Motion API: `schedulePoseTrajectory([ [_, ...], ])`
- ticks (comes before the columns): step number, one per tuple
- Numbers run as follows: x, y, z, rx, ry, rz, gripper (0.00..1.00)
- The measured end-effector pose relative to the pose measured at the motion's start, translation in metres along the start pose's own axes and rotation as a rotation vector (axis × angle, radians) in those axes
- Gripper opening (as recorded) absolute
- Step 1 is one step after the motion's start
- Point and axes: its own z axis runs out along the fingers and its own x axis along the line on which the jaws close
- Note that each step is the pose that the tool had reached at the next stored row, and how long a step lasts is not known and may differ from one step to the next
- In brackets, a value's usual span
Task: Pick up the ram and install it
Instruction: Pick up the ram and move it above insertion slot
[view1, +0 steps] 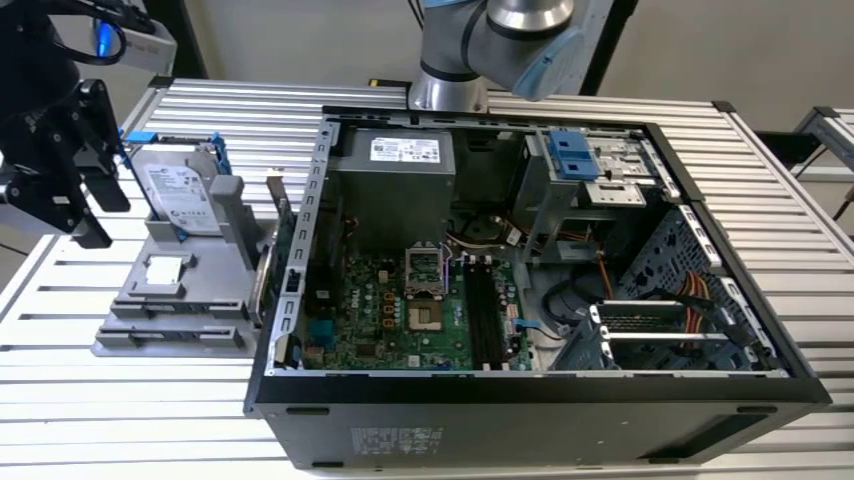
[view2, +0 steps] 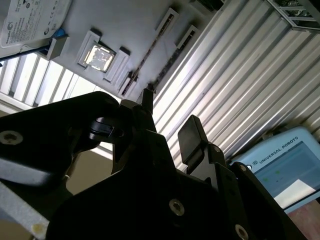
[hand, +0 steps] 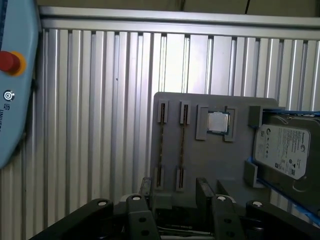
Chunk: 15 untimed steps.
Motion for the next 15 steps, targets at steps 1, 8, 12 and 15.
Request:
schedulePoseTrajectory([
  [1,0.0,0.0,0.0001,0.0,0.0,0.0,1.0],
  [8,0.0,0.0,0.0024,0.0002,-0.0001,0.0,1.0],
  [12,-0.0001,0.0,0.0057,0.0,0.0003,0.0,1.0],
  [15,-0.0002,0.0001,0.0093,0.0002,0.0003,0.0,1.0],
])
